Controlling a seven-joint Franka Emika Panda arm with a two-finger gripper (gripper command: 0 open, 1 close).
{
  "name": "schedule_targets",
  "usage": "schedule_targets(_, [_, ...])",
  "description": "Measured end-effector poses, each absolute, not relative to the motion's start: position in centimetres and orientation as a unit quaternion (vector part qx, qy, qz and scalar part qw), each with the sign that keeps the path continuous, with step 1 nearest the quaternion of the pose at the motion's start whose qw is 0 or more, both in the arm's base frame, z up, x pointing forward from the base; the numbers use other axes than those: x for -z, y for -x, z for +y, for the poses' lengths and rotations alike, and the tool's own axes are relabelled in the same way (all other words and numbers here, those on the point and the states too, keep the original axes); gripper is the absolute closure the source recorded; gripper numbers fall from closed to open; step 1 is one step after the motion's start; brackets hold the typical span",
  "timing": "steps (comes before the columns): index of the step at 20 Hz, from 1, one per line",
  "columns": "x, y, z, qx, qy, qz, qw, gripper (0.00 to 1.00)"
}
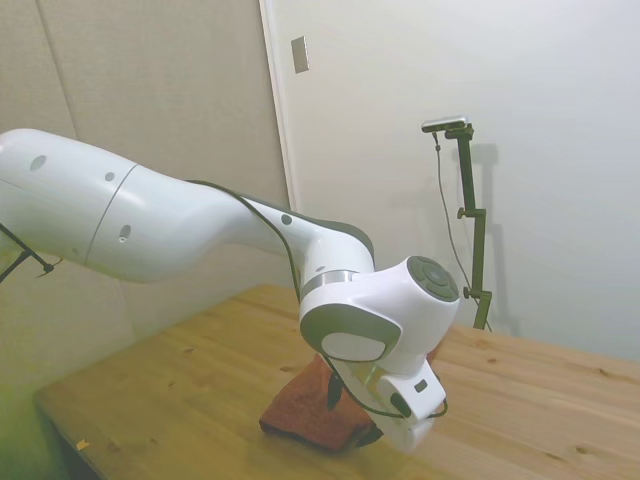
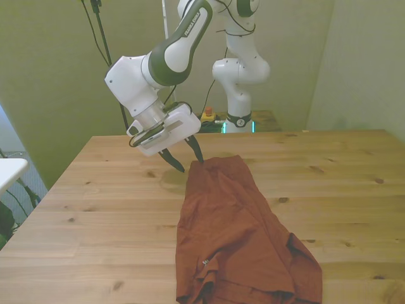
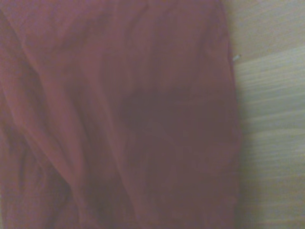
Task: Unfold the shorts
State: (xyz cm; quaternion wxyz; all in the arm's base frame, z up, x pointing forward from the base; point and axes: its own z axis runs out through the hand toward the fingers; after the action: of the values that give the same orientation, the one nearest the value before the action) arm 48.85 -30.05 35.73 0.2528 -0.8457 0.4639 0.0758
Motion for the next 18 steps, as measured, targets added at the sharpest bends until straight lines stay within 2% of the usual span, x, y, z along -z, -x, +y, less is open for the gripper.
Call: schedule_targets(18, [-33.7, -49.2, -29.1, -0.096, 0.851, 0.448, 0.255, 1.0])
